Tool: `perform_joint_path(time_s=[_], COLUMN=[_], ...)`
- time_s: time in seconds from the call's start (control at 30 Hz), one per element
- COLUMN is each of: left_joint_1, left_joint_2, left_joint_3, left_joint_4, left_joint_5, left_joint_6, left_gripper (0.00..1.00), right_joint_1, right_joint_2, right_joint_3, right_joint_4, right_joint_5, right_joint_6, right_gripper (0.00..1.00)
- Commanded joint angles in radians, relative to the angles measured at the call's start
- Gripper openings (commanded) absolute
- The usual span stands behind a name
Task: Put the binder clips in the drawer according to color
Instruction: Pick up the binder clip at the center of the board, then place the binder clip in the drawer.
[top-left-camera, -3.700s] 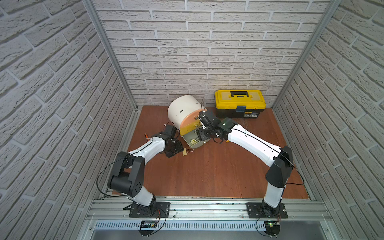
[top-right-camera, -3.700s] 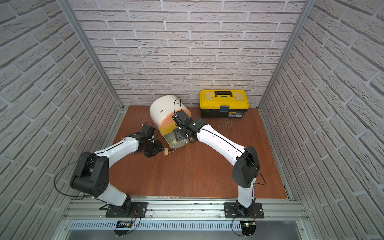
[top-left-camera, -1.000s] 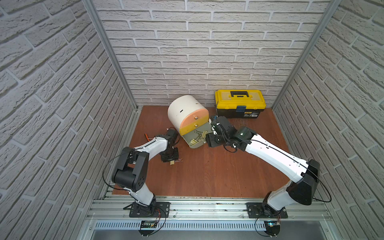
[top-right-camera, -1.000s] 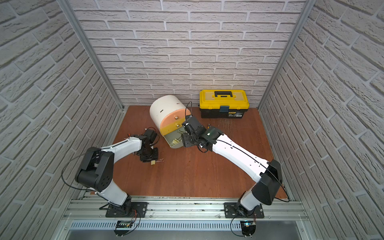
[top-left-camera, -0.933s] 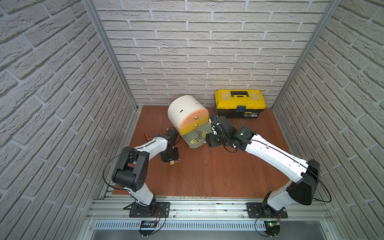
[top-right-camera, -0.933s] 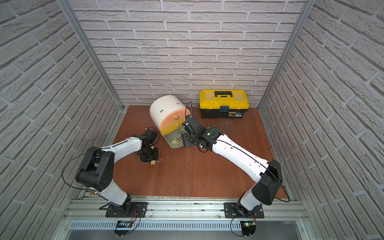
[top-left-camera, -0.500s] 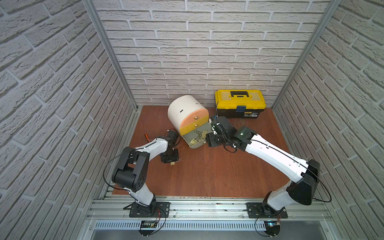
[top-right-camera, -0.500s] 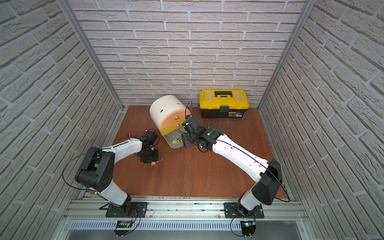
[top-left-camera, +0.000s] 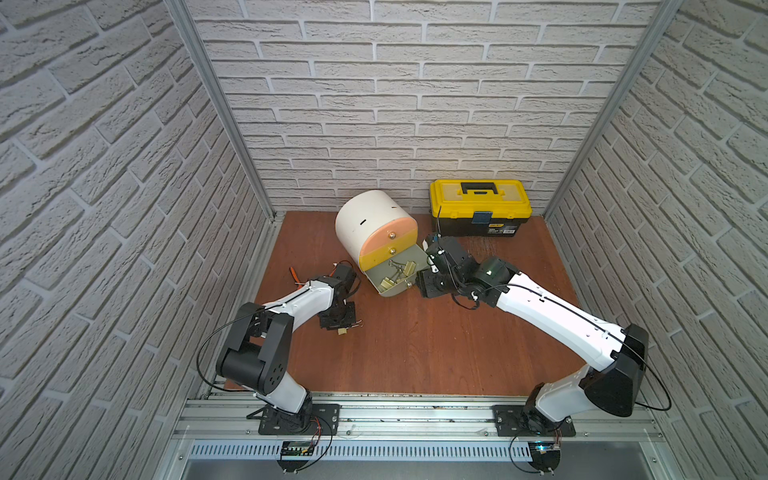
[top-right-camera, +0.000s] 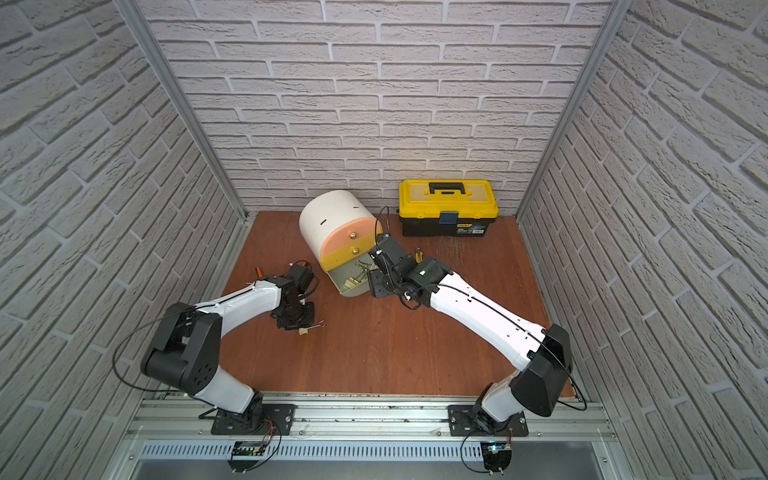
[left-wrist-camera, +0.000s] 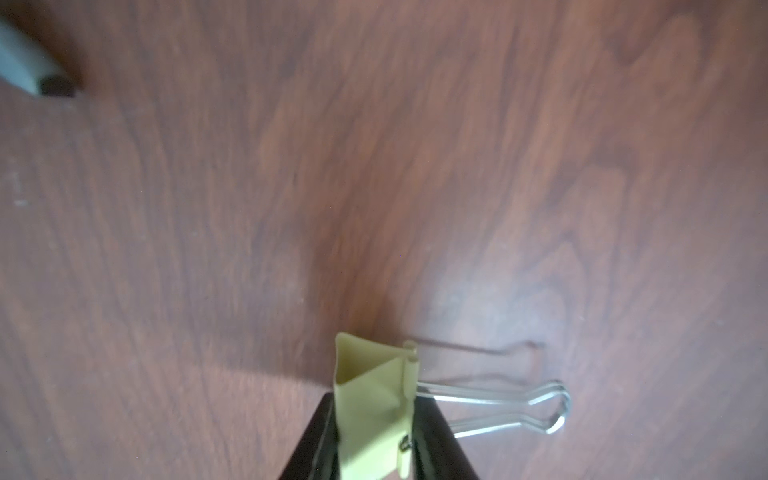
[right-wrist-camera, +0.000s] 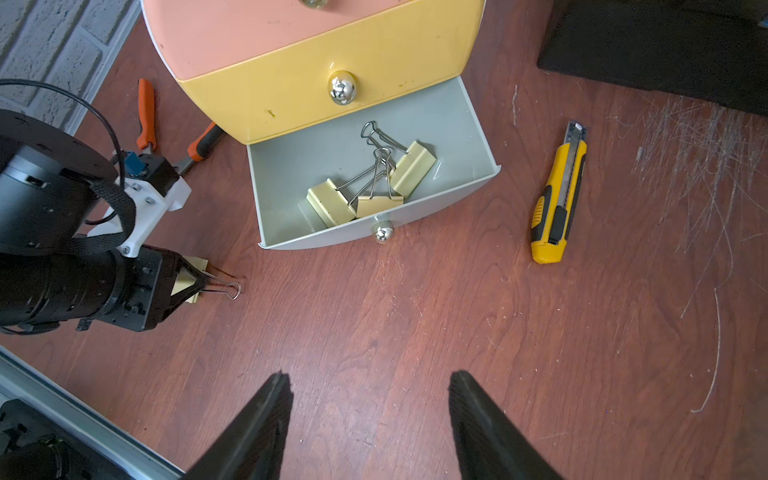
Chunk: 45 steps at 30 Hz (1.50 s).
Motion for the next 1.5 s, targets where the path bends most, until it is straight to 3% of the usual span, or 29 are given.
perform_joint_path(time_s=[0.0, 0.27, 0.43, 0.6, 0.9, 1.47], left_joint_1=[-0.007, -0.030, -0.056, -0.069, -0.121, -0.164], left_joint_2=[-0.071, -0.219, -0.222, -0.166, 0.022, 0.159], left_joint_3=[0.030, 0.113, 0.215, 0.302, 0.461, 0.512], left_joint_4=[-0.075, -0.169, -0.160, -0.077, 0.034, 0.208], left_joint_5=[-0.017, 0.012, 0.052, 0.108, 0.099, 0.035], left_joint_6=[-0.019, -0.118, -0.201, -0.302, -0.398, -0.506], left_gripper=[0.28, 0.30, 0.30, 0.31, 0.31, 0.36], right_joint_1=[0.006, -0.003, -0.011, -0.013, -0.016, -0.018], right_joint_2=[-0.054, -0.123, -0.167, -0.231, -0.372, -0.460], right_joint_3=[-0.031, -0.092, -0.135, -0.195, -0.294, -0.330], right_joint_4=[0.018, 0.026, 0.033, 0.036, -0.002, -0.070], right_joint_5=[0.032, 0.064, 0.064, 0.069, 0.114, 0.155], right_joint_6=[0.013, 0.003, 0.011, 0.033, 0.069, 0.078], right_gripper=[0.64, 0.65, 0.65, 0.65, 0.66, 0.67])
